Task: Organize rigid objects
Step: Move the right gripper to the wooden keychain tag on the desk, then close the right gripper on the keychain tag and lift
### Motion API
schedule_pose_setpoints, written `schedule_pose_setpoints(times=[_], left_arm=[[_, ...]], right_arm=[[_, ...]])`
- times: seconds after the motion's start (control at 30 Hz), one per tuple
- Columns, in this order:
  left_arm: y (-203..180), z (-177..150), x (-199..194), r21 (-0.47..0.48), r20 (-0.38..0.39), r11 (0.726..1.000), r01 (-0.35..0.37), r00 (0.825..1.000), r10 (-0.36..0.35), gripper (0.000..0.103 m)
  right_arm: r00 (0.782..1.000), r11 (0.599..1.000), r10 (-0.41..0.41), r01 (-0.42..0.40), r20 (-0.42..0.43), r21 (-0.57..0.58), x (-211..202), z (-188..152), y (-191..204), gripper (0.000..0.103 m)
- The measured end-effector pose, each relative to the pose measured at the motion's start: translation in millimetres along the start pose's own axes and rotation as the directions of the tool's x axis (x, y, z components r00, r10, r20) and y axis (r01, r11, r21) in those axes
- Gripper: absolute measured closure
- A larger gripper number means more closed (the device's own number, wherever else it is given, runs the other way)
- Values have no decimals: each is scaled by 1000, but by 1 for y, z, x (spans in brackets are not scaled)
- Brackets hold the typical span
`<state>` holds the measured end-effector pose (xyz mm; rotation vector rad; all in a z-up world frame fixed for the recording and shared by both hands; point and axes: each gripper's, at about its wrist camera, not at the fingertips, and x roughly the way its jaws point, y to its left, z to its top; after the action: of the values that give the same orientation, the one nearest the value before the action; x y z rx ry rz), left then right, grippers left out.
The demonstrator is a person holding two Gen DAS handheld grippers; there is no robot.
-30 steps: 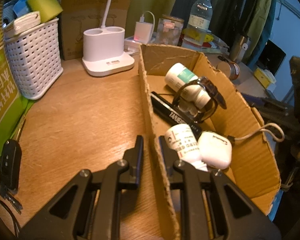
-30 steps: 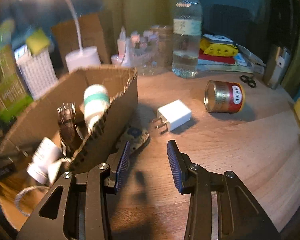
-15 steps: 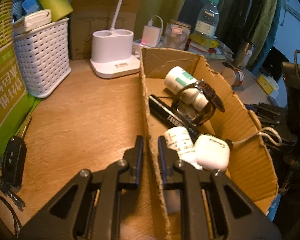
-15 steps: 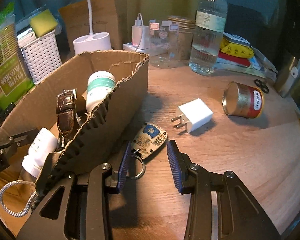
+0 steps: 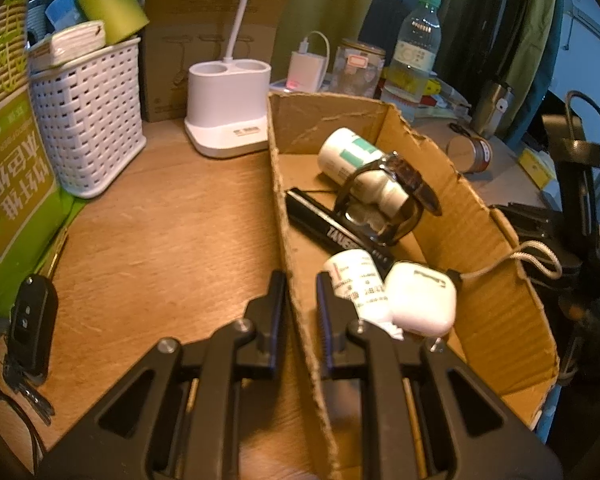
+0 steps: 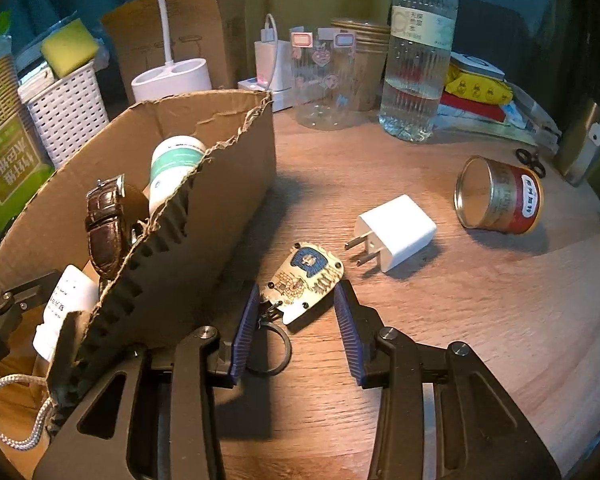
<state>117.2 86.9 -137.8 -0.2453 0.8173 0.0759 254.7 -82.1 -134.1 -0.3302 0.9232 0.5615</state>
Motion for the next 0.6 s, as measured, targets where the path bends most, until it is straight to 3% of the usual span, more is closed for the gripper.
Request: schedule_pose_setpoints(times=[0.27, 0.4, 0.6], left_arm=[[-2, 0, 2, 7, -10, 1000, 13, 1000, -13, 87], [-2, 1, 4, 5, -16, 1000, 13, 1000, -13, 87], [-2, 1, 4, 5, -16, 1000, 13, 1000, -13, 87]], right_arm=[[998, 997, -64, 64, -2, 48, -11, -13, -26, 62], [999, 997, -42, 42, 12, 62, -13, -12, -31, 61], [999, 998, -52, 52, 3, 41, -3, -3, -22, 51]])
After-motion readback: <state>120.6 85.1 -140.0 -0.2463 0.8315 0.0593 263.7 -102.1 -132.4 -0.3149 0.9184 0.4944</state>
